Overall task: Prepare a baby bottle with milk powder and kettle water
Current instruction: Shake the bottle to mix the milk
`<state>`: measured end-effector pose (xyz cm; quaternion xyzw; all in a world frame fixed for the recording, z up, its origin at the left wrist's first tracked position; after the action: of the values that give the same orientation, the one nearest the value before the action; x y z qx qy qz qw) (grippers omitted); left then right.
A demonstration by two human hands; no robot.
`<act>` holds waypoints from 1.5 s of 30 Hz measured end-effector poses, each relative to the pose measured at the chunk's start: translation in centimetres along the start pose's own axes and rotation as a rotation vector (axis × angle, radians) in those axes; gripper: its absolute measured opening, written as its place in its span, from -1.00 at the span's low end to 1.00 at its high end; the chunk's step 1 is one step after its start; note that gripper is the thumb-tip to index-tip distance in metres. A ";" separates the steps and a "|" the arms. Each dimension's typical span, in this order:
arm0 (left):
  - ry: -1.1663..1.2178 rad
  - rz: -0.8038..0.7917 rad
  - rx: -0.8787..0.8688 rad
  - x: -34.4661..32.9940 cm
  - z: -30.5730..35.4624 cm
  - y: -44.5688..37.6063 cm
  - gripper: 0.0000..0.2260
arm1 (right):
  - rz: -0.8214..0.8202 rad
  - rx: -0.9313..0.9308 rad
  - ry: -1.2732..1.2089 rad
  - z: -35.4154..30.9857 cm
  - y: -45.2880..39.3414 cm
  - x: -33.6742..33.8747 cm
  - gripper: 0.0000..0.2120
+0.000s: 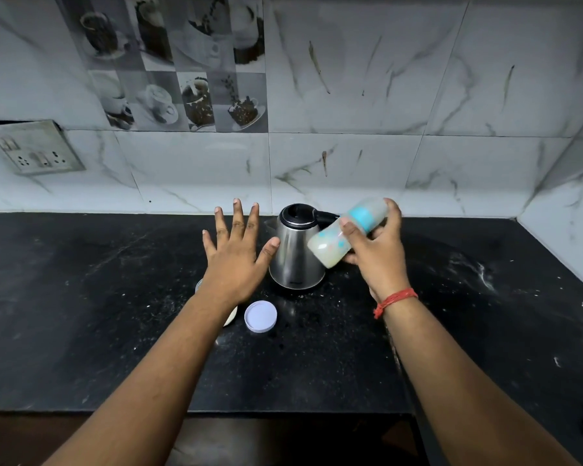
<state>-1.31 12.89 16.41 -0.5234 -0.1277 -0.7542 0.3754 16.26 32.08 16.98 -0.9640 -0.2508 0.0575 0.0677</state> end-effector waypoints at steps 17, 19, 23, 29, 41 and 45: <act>-0.018 0.003 -0.013 0.0 0.2 -1.0 -0.30 | -0.035 0.071 0.099 -2.2 -1.4 -0.2 -0.37; -0.006 -0.008 -0.003 -0.2 0.1 -1.2 -0.30 | 0.089 0.078 0.012 -2.3 -1.6 1.3 -0.34; 0.000 -0.004 -0.006 -0.2 0.3 -1.3 -0.30 | -0.007 0.071 0.050 -2.3 -1.9 0.1 -0.37; -0.011 -0.003 -0.009 -0.2 0.5 -1.6 -0.30 | -0.019 0.041 0.051 -1.7 -2.3 -0.2 -0.41; -0.038 -0.026 -0.028 -0.9 0.8 -2.5 -0.30 | 0.001 0.055 0.132 -1.7 -3.1 -0.3 -0.29; -0.029 -0.034 -0.023 -1.3 0.8 -2.7 -0.28 | 0.067 0.054 0.105 -1.7 -3.6 0.6 -0.34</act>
<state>-2.41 15.72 16.17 -0.5364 -0.1330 -0.7542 0.3546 15.30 35.27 19.15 -0.9713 -0.2130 0.0156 0.1049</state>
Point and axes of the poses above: each hand's wrist, its own y-axis away from the middle knuckle, its own x-axis out of the back of the hand, z = x × y, the point moved 10 cm from there along -y, towards the middle knuckle, and after that the axes turned 2 degrees about x, right-handed, at the moved point
